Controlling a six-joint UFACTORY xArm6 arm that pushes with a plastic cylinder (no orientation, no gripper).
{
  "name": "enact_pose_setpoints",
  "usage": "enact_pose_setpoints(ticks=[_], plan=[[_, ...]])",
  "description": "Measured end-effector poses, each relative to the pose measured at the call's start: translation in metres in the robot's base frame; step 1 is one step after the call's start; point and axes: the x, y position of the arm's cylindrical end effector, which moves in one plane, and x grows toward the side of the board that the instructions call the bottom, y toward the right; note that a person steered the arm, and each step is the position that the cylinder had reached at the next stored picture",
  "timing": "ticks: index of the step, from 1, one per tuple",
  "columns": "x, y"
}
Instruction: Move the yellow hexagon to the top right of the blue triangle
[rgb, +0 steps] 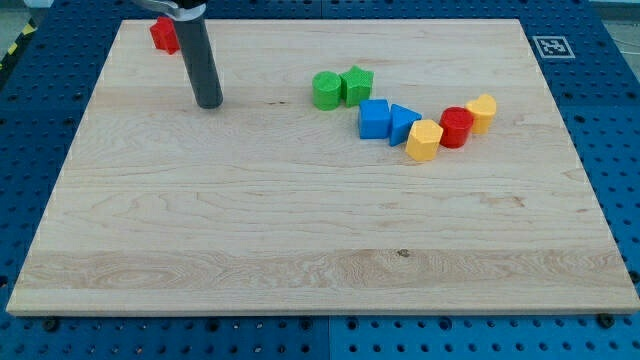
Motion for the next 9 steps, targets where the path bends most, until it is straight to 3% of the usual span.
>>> enact_pose_setpoints(ticks=[4, 6, 9], plan=[[0.062, 0.017], [0.09, 0.064], [0.093, 0.065]])
